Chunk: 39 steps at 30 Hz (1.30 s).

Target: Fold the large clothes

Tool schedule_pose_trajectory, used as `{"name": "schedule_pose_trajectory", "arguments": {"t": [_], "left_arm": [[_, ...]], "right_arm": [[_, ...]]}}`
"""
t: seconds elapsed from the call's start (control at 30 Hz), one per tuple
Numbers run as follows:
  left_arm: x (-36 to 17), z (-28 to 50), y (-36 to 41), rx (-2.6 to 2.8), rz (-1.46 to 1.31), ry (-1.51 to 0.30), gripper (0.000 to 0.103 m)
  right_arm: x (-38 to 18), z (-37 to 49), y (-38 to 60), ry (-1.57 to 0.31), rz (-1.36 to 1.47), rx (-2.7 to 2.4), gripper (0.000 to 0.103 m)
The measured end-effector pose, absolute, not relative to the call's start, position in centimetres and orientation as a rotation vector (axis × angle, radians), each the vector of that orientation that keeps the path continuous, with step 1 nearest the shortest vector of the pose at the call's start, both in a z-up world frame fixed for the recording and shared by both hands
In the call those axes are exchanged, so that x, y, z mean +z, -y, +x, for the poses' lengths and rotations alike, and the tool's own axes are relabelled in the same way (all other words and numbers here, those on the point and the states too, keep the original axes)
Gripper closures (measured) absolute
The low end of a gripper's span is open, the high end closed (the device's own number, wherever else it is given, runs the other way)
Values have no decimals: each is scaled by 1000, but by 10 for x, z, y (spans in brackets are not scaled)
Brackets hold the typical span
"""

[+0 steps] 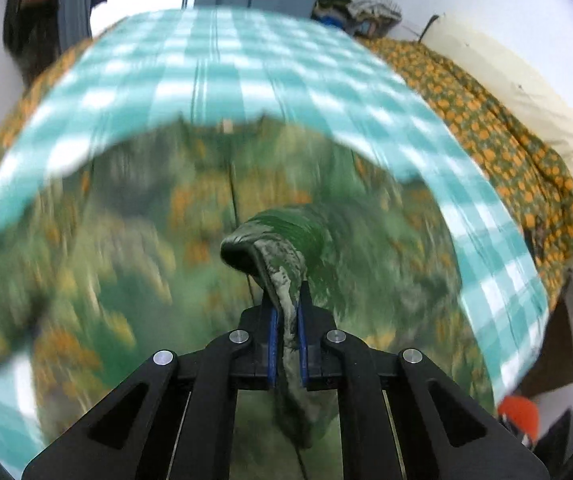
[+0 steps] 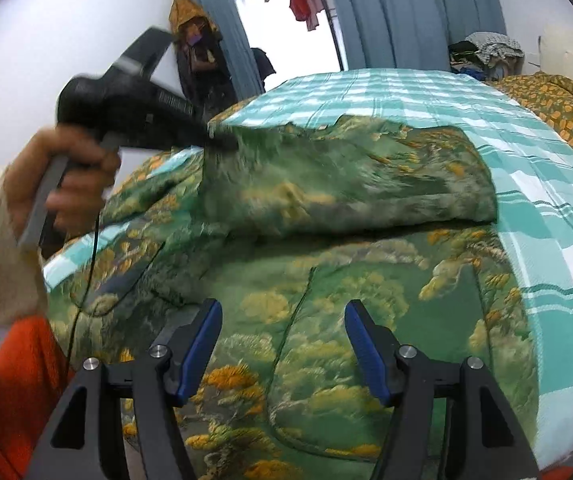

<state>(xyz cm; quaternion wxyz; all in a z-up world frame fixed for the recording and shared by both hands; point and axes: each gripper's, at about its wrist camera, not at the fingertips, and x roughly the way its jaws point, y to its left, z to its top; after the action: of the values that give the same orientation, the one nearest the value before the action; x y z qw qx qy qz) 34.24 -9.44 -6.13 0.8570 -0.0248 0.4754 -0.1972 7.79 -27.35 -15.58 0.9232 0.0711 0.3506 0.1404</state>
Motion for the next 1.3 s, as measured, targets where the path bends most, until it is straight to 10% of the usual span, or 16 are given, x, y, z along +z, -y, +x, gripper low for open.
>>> {"name": "schedule_pose_trajectory", "arguments": {"t": [1.3], "left_arm": [[-212, 393, 44, -245, -94, -970, 82]], "right_arm": [[-184, 419, 372, -1011, 182, -47, 38]]}}
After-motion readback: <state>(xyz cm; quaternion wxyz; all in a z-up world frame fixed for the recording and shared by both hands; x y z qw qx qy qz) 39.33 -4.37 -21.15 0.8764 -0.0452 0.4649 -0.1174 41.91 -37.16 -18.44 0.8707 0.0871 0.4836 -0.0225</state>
